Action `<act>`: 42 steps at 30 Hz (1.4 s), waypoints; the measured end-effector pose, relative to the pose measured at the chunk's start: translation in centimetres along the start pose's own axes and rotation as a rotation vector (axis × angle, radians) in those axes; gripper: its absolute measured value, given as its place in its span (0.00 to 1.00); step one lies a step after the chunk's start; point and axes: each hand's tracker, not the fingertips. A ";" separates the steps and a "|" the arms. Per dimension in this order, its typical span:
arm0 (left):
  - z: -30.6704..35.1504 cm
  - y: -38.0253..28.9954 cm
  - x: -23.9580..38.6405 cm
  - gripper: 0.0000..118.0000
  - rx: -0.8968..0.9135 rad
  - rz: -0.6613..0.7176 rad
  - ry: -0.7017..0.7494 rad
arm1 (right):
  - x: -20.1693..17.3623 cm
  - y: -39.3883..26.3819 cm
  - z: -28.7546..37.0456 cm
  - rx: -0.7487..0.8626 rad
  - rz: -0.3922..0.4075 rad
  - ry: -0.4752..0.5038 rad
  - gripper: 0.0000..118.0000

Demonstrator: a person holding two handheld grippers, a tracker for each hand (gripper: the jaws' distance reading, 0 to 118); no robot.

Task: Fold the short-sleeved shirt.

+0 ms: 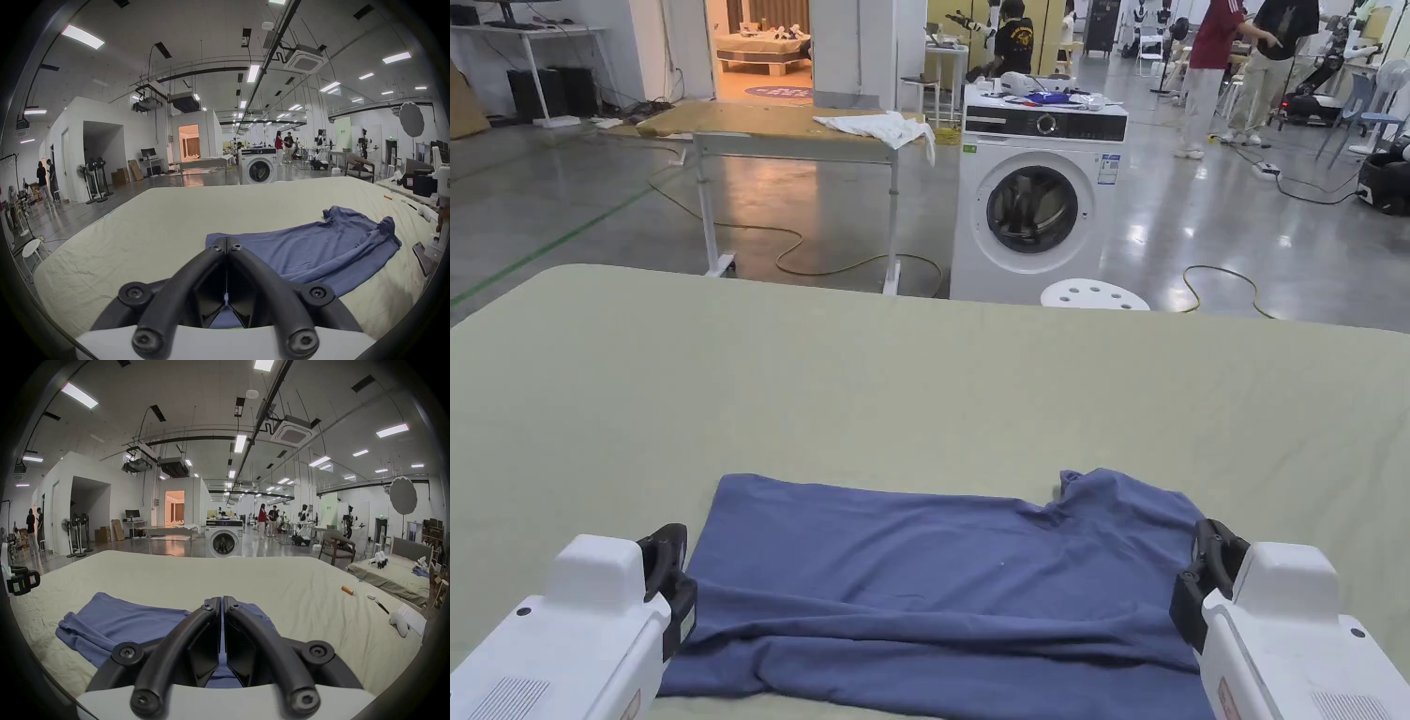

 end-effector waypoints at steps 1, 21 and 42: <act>0.2 -0.1 -0.1 0.00 -0.016 -0.003 -0.001 | -0.2 0.0 0.3 0.003 0.005 -0.001 0.01; -10.9 -7.6 -5.8 0.54 -0.695 0.191 0.003 | 0.8 -3.3 -0.1 -0.128 0.038 0.003 0.01; -6.8 -5.5 -5.4 0.01 -0.594 0.151 -0.055 | 10.8 -11.2 -8.3 -0.765 -0.052 0.011 0.60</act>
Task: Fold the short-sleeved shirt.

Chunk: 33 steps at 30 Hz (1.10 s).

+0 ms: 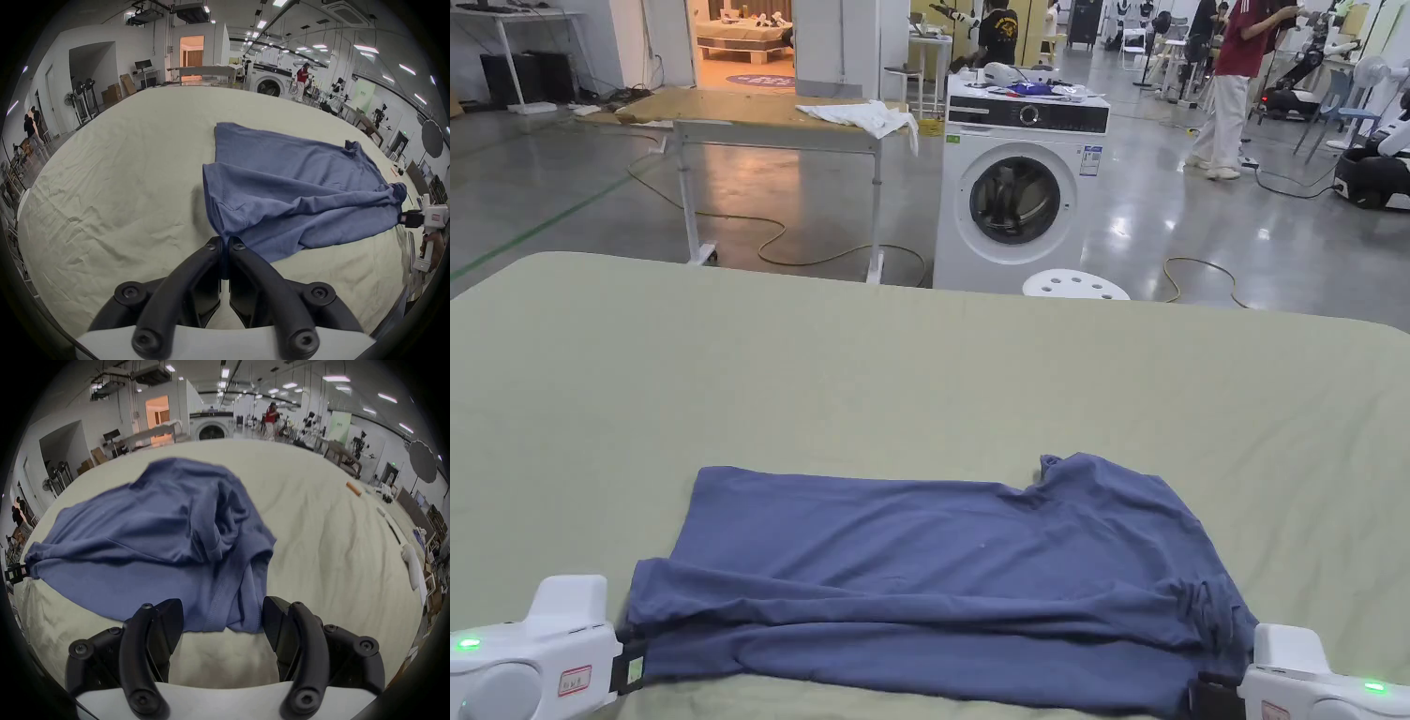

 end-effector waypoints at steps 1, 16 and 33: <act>0.3 -0.1 0.0 0.01 0.006 -0.005 0.002 | 0.0 -0.1 -0.4 -0.007 0.009 0.024 0.54; 5.9 0.3 -1.2 0.00 0.073 0.014 -0.033 | -0.7 0.8 8.8 0.098 0.099 0.032 0.06; 8.6 -11.0 -4.6 0.00 -0.124 0.046 -0.026 | -3.0 -12.0 11.4 -0.121 0.169 -0.001 0.06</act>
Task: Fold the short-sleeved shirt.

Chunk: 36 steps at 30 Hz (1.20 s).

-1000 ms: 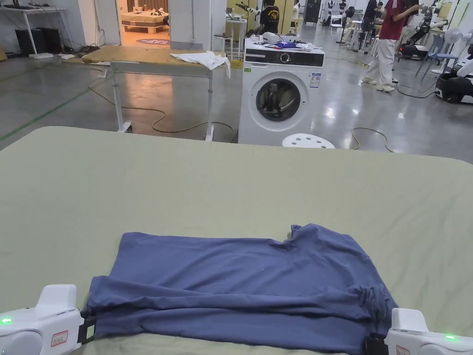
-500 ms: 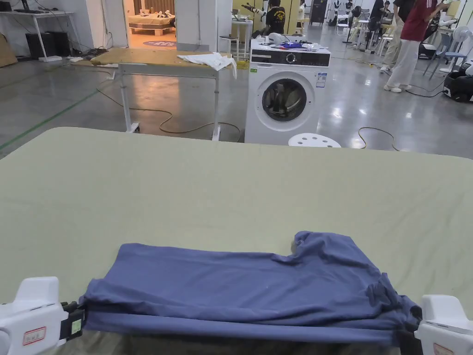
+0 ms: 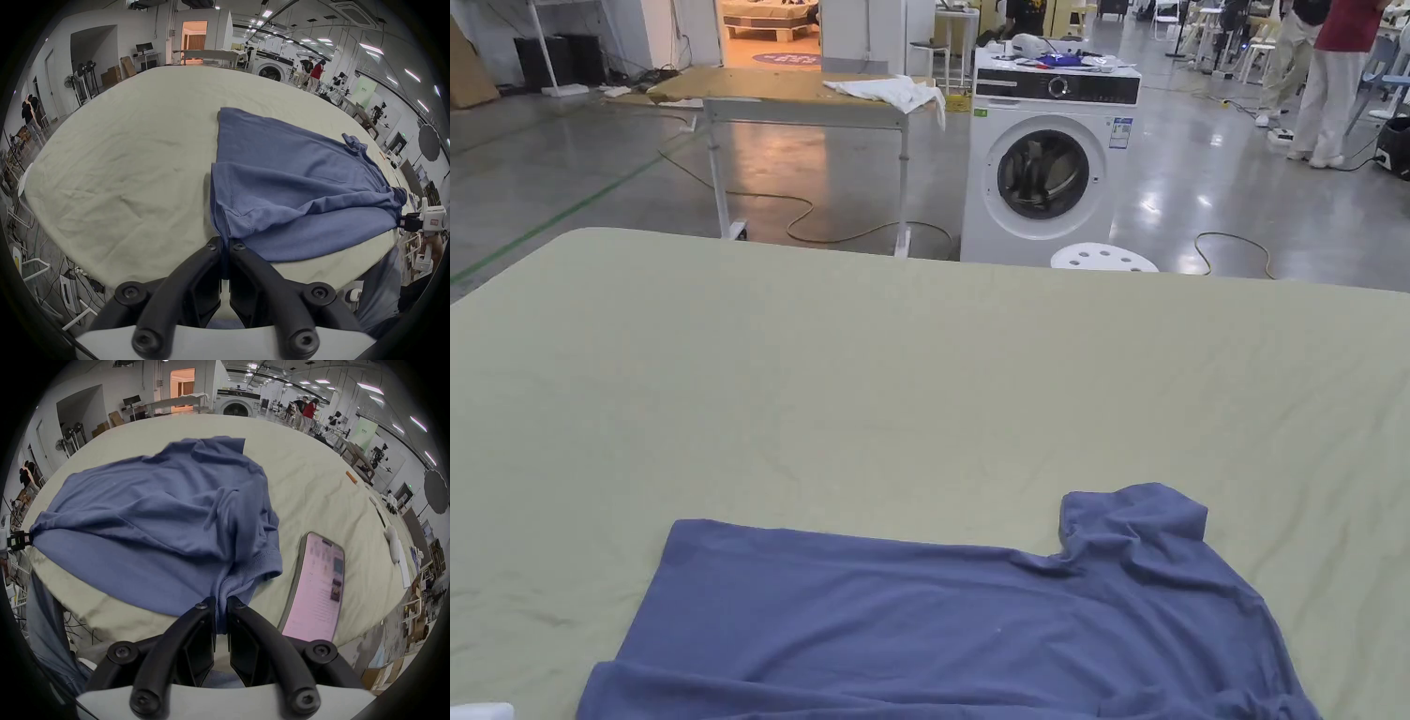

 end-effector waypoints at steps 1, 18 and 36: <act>-0.5 -0.1 0.1 0.00 -0.005 -0.002 0.004 | -0.1 0.2 -0.2 0.005 0.001 -0.008 0.06; 2.4 5.5 5.9 0.51 0.362 -0.119 -0.028 | -4.9 8.5 6.1 0.510 -0.050 -0.047 0.59; 3.6 10.6 13.4 0.00 0.846 -0.229 0.149 | -9.7 14.3 5.9 1.003 -0.136 -0.059 0.03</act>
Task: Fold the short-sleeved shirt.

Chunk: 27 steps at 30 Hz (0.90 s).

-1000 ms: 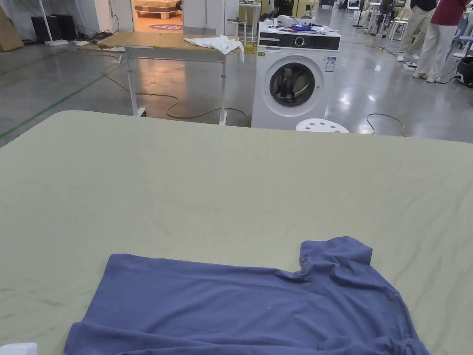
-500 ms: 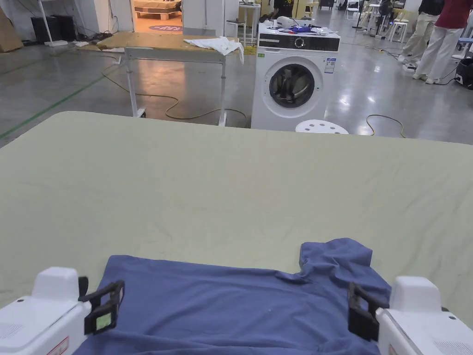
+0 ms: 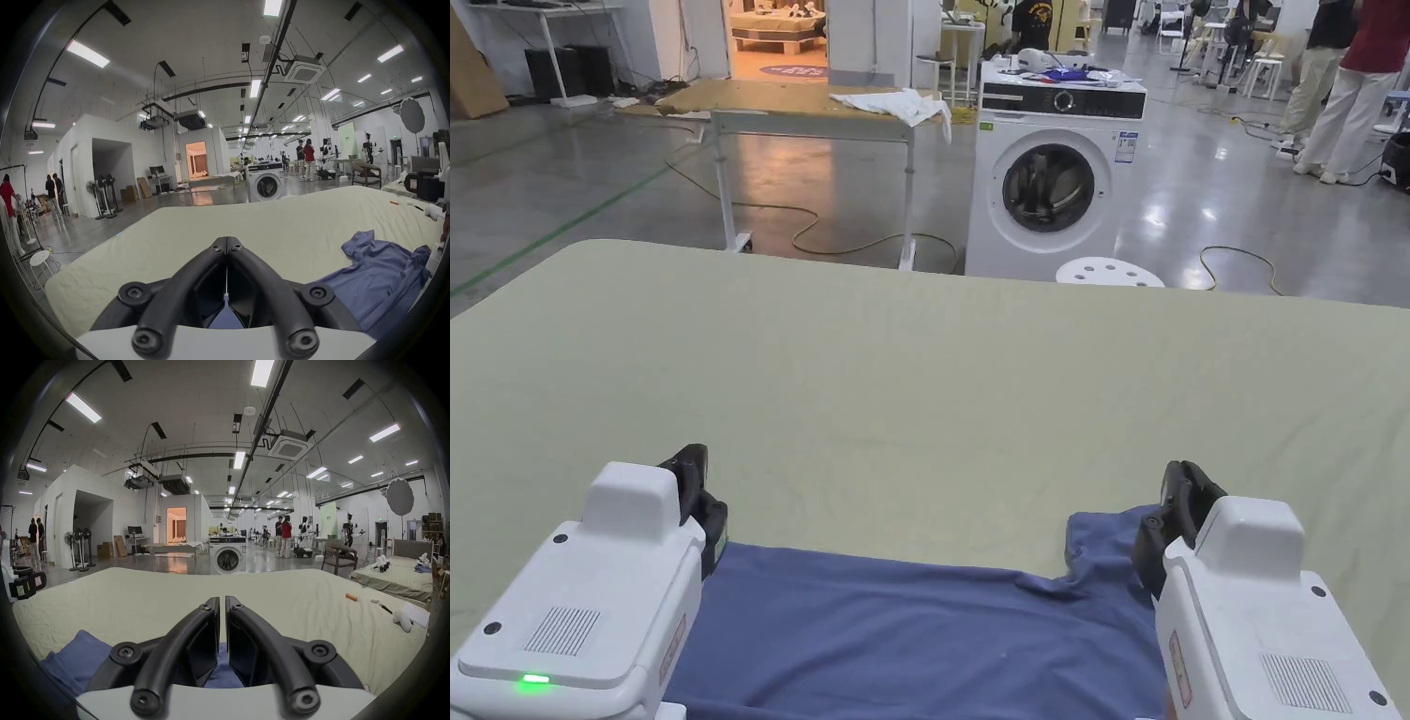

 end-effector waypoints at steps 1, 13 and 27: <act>-0.2 0.2 -0.4 0.00 -0.002 0.005 -0.007 | 0.0 0.1 -0.2 0.007 0.006 0.000 0.03; -12.9 -4.1 -7.4 0.00 -0.540 0.115 -0.094 | 0.8 -0.9 -2.0 -0.059 0.031 0.016 0.02; -22.2 -10.6 -7.3 0.58 -0.865 0.105 -0.106 | 4.5 -4.4 -3.7 -0.242 0.032 -0.050 0.02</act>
